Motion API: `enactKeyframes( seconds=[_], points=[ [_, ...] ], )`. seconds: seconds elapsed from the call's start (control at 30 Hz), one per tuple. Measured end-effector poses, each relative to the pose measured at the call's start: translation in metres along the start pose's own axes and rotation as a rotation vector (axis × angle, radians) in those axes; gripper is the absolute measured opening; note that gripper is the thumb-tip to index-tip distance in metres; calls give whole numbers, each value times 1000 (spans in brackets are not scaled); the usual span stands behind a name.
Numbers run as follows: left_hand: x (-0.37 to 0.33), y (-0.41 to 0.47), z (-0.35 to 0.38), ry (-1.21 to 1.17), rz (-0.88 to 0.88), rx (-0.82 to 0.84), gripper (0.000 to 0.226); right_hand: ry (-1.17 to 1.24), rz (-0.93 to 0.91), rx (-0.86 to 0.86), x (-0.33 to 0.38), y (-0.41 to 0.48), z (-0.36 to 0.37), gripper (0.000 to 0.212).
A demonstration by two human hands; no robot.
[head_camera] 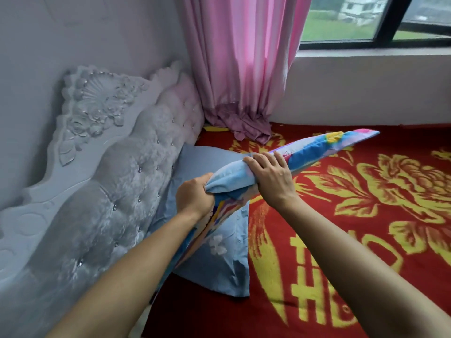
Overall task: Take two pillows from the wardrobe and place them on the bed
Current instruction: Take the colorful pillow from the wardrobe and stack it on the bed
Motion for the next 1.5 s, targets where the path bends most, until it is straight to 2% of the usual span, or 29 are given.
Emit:
enactKeyframes(
  seconds=[0.2,0.3,0.4,0.53,0.6,0.7,0.8,0.87,0.93,1.0,1.03,1.1,1.17,1.23,1.3,1.37,1.4,1.43,1.47,1.5],
  points=[
    [73,40,-7,-282,6,104,34,27,181,-105,39,22,35,66],
    [99,58,2,-490,-31,161,22,142,317,-167,55,29,56,65],
    [116,71,13,-675,-121,216,30,352,469,-68,60,26,95,64],
    [131,76,33,-996,-217,307,16,867,683,269,67,5,177,59],
    [135,76,48,-1121,-244,345,13,1003,807,229,72,-4,206,59],
    [152,85,71,-1206,-275,336,9,1011,874,142,71,-2,236,57],
    [188,106,96,-1181,-295,318,10,1027,811,182,75,14,271,59],
    [224,122,115,-1063,-322,281,12,1018,710,279,87,27,304,60],
    [264,135,138,-745,-363,279,31,998,606,524,106,33,345,67],
    [304,137,165,-501,-456,367,60,863,514,764,126,28,381,71],
    [323,133,179,-427,-514,432,73,777,464,821,134,24,395,70],
    [354,117,206,-272,-579,543,85,677,369,809,147,19,409,65],
    [377,104,228,-182,-578,587,89,693,367,635,147,17,410,57],
    [392,101,242,-191,-595,556,87,739,490,359,132,16,407,48],
    [399,104,247,-218,-634,462,82,710,764,185,107,8,410,54],
    [400,104,246,-214,-680,284,76,746,1170,234,78,-5,422,81],
    [399,102,242,-204,-720,182,77,846,1321,295,67,-12,429,95],
    [396,100,237,-199,-763,92,78,981,1385,352,59,-16,434,104],
    [391,99,231,-201,-784,12,75,1121,1367,385,53,-17,435,106],
    [385,102,223,-217,-762,-67,67,1203,1317,391,48,-16,433,99]
  ],
)
Point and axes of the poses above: each hand's wrist, its own y-axis towards the middle knuckle, its own z-axis out of the palm, x = y × z, the point moved 4 cm from there along y, towards the middle knuckle, and after that the axes turned 13 degrees about x, right-handed, at the moved point
